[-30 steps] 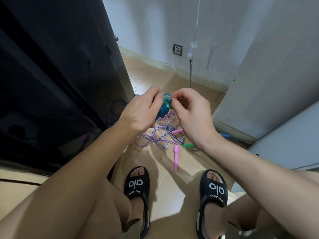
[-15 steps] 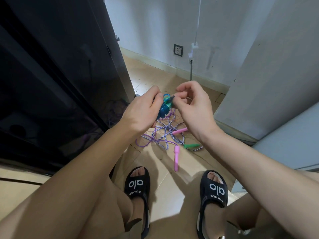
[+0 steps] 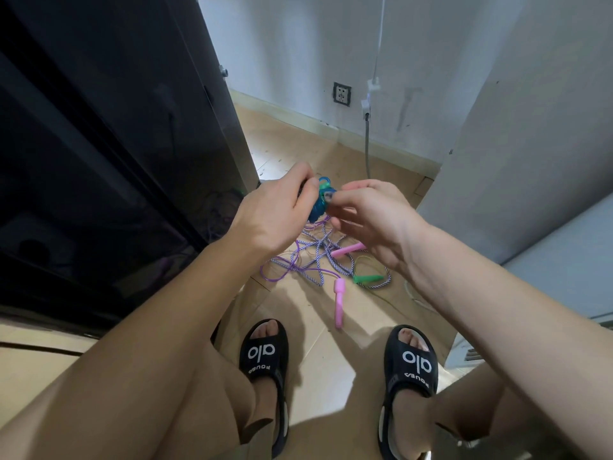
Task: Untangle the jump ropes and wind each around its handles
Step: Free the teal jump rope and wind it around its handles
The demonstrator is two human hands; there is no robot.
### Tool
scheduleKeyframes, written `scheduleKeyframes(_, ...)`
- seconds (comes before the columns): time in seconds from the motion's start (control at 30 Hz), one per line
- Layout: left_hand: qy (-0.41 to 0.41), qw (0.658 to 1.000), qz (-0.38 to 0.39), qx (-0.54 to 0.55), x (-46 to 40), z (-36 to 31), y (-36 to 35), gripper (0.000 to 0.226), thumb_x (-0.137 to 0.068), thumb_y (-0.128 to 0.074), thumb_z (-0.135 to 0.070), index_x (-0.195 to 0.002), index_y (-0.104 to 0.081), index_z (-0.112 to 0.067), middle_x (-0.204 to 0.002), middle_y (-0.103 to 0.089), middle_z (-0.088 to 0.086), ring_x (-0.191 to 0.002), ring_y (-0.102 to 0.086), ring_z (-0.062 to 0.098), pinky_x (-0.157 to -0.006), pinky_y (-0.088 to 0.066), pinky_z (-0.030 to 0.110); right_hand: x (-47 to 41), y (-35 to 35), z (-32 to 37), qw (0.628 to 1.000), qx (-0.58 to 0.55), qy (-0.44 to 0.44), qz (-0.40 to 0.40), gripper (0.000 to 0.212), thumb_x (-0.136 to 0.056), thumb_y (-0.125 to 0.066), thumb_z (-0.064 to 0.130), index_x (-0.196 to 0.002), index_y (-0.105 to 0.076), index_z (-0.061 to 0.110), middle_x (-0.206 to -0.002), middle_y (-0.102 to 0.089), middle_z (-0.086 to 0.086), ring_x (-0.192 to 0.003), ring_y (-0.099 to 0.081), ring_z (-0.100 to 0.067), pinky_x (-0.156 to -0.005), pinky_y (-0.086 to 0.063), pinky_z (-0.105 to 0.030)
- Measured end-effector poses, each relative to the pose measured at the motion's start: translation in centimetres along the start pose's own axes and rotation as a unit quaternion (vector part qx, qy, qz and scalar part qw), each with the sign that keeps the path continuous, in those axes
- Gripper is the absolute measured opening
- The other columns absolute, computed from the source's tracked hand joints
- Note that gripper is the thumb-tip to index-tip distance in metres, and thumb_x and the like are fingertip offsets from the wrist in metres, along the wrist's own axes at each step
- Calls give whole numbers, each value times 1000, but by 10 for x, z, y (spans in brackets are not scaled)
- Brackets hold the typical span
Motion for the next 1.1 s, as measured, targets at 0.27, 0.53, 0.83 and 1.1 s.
scheduleKeyframes(0.27, -2, 999, 30, -39, -1, -2, -7, 21, -107, -29, -44, -106, -44, -29, -79, -64, -5, -79, -62, 28, -64, -39, 38, -6, 6, 0, 995, 43, -83, -17, 12, -80, -73, 10, -91, -71, 6, -70, -69, -6, -78, -61, -22, -90, -46, -41)
scheduleKeyframes(0.53, 28, 999, 32, 26, -7, 8, -14, 20, -107, -28, -43, -111, -41, -29, -82, -63, -5, -77, -66, 27, -69, -52, 44, -2, -2, -7, 999, 8, 7, -45, 8, -82, -66, -6, -86, -64, 1, -73, -61, -16, -60, -58, -21, -52, -48, -22)
scheduleKeyframes(0.83, 24, 997, 43, 62, -8, 9, -13, 20, -108, -31, -38, -109, -44, -24, -79, -62, -4, -76, -65, 28, -74, -52, 47, -5, -4, -6, 989, -81, -119, 39, 6, -92, -61, 7, -97, -61, 9, -74, -53, -4, -57, -52, -12, -55, -52, -23)
scheduleKeyframes(1.1, 61, 988, 36, 138, -6, 7, -7, 22, -107, -31, -39, -108, -48, -25, -77, -65, 10, -62, -64, 28, -70, -54, 46, -4, -8, -2, 984, -125, -106, 76, 5, -93, -59, 10, -90, -62, 8, -72, -50, -3, -59, -47, -11, -61, -45, -22)
Point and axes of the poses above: each hand's wrist, its own x-axis away from the middle knuckle, its own y-axis out of the back of the hand, z = x × y, the point moved 1 cm from there along -x, towards the middle knuckle
